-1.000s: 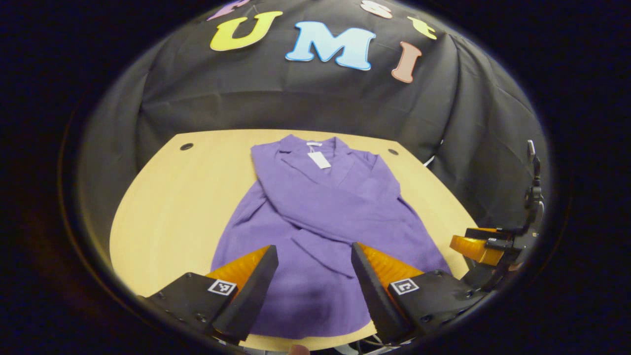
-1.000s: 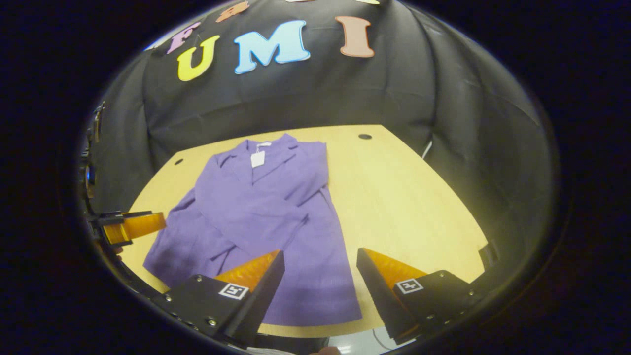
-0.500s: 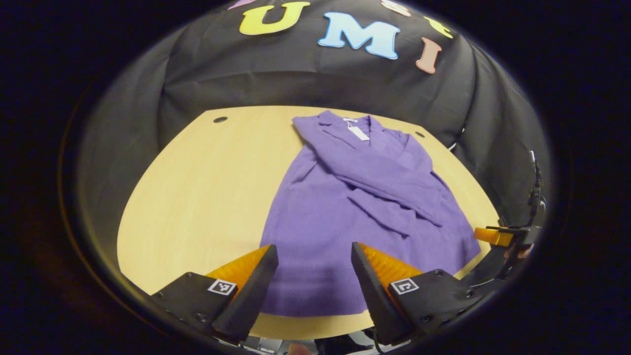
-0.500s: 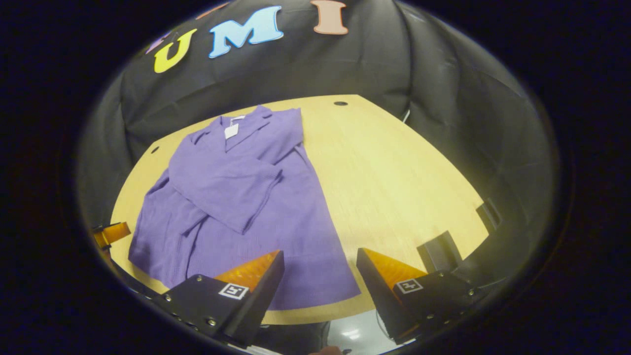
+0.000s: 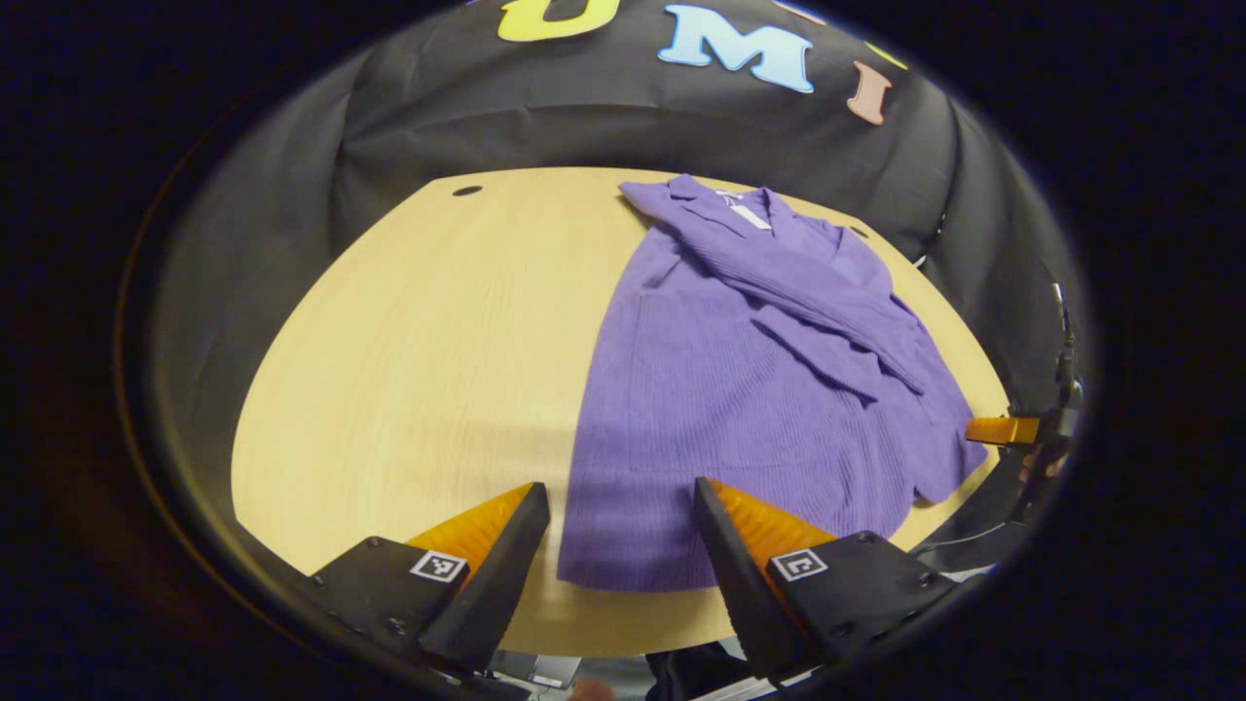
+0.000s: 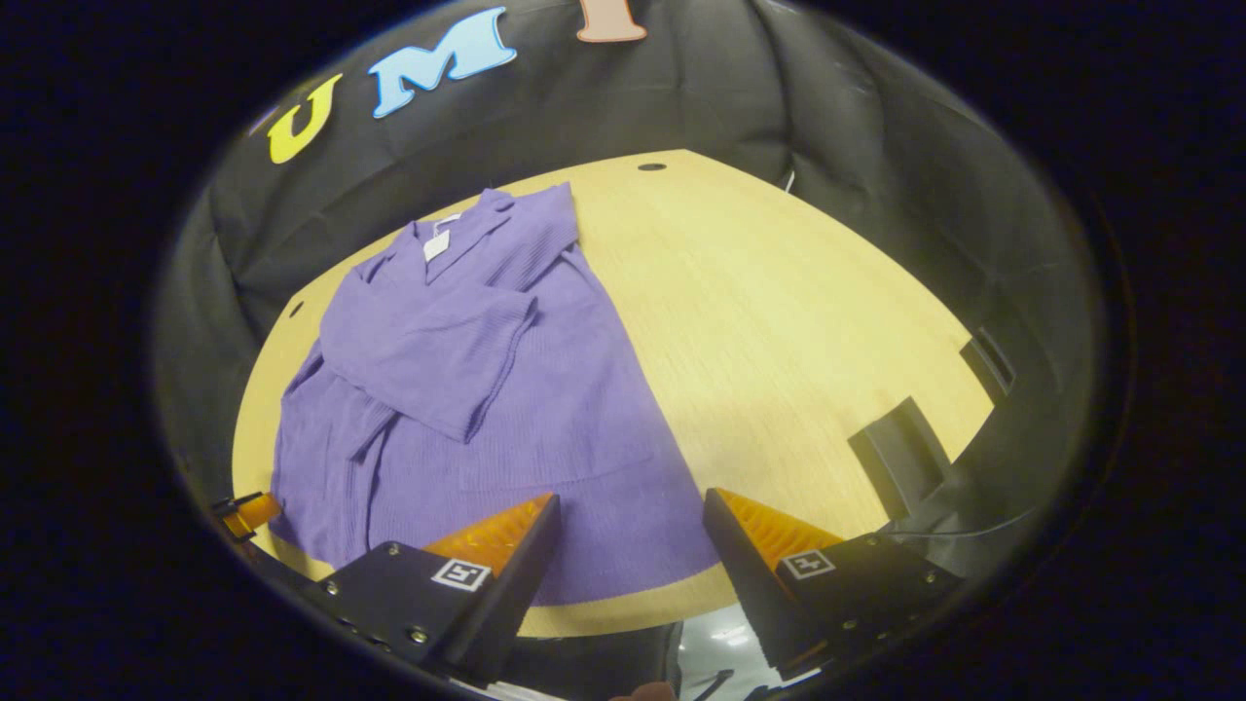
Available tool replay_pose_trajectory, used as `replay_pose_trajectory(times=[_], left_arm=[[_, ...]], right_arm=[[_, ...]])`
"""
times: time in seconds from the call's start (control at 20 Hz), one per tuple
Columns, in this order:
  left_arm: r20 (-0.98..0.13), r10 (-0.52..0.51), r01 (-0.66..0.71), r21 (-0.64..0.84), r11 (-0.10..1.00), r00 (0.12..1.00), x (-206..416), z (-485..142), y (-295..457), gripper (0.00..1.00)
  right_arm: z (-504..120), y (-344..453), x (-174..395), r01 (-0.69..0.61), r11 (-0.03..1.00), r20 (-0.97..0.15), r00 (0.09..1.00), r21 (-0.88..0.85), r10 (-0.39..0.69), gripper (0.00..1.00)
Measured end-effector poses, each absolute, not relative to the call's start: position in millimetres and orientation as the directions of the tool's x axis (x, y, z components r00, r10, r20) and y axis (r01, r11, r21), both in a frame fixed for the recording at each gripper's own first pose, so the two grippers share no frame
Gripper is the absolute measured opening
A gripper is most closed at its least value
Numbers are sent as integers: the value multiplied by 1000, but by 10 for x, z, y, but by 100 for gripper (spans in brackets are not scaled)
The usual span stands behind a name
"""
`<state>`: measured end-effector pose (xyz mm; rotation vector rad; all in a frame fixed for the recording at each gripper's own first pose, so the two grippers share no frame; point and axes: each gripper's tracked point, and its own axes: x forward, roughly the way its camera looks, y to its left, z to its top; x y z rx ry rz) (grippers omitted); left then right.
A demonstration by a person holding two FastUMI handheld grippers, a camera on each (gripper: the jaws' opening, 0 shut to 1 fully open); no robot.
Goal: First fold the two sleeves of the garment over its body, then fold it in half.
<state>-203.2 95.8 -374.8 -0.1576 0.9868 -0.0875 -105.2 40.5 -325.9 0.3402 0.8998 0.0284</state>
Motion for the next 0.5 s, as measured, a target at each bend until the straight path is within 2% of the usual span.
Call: replay_pose_trajectory(times=[0.1, 0.2, 0.3, 0.35, 0.4, 0.45, 0.5], left_arm=[[-821, -130, 3, -155, 988, 557, -2041, -3753, 953, 94], [-824, -122, 32, -125, 992, 554, -2070, -3777, 870, 98], [-834, -103, 89, -65, 994, 542, -2106, -3827, 839, 94], [-826, -115, 111, -64, 992, 552, -2096, -3803, 776, 94], [-827, -118, 113, -67, 991, 549, -2103, -3788, 750, 87], [-825, -121, 112, -69, 991, 553, -2084, -3783, 738, 85], [-825, -117, 108, -69, 992, 553, -2080, -3791, 742, 84]], right_arm=[[-3270, 436, -1067, 106, 948, -764, 622, 299, 172, 97], [-3306, 465, -1103, 79, 961, -767, 622, 264, 159, 100], [-3331, 472, -1140, 42, 978, -774, 618, 207, 137, 100], [-3345, 479, -1152, 19, 984, -777, 616, 178, 128, 100], [-3338, 504, -1138, 8, 985, -776, 617, 174, 133, 100], [-3341, 498, -1142, 12, 984, -776, 617, 177, 132, 95], [-3340, 493, -1152, 18, 983, -780, 612, 183, 134, 100]])
